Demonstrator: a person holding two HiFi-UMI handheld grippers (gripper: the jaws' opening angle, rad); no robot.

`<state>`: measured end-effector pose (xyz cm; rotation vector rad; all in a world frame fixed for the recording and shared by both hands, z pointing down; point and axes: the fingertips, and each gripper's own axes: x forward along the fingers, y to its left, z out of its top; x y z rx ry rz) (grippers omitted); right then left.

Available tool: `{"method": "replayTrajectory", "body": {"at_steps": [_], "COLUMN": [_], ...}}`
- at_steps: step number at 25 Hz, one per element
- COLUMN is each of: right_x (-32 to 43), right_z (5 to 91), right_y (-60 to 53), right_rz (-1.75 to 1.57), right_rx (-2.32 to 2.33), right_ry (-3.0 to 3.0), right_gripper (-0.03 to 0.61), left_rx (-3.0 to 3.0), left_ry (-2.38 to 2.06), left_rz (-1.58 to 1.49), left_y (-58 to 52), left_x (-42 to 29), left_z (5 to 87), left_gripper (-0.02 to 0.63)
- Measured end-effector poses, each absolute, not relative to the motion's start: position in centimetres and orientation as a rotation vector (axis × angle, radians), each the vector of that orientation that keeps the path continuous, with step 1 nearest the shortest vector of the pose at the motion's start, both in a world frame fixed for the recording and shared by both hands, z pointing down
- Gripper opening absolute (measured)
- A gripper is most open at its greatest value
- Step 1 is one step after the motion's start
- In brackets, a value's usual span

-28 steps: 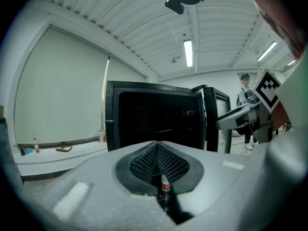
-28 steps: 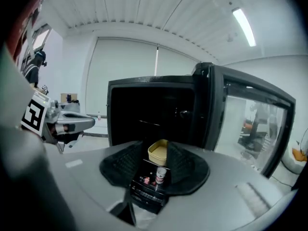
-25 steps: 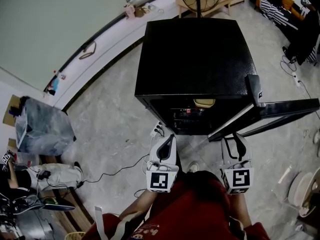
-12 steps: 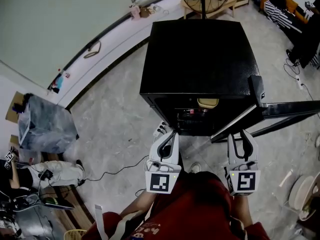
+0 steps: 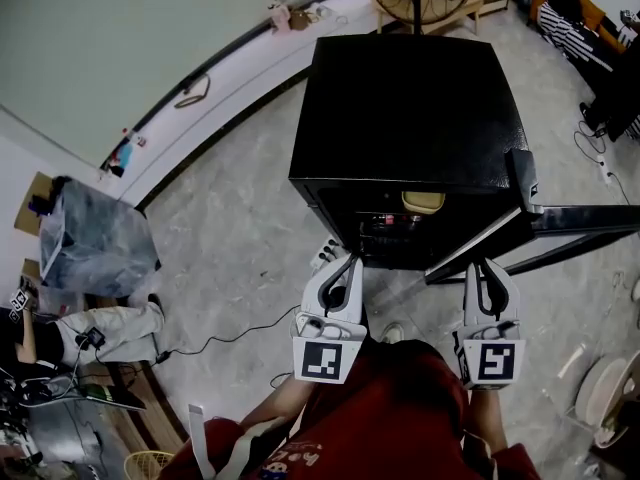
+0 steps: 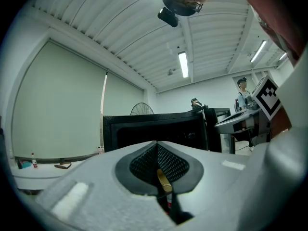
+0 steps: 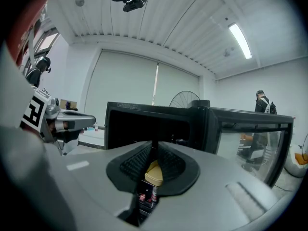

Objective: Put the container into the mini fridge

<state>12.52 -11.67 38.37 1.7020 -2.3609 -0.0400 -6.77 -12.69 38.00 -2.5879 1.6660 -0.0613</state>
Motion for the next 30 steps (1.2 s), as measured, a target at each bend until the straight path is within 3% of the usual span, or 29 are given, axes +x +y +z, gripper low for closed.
{"method": "replayTrajectory", "body": {"at_steps": [4, 30], "right_x": [12.3, 11.1], "right_z": [38.5, 39.9], "right_y": [-11.8, -11.7], "right_rz": [-0.024, 0.022], "right_rx": [1.704, 1.66], "right_ry": [-2.371, -2.364], "right_gripper": [0.0, 0.0], "left_rx": [-2.584, -2.567], "left_ry": [1.667, 1.719], "left_rz": [-0.058, -0.055], "left_y": [-12.6, -12.1], "left_x": [-6.7, -8.0], "left_z": [38.0, 38.4], "left_gripper": [0.005, 0.005]}}
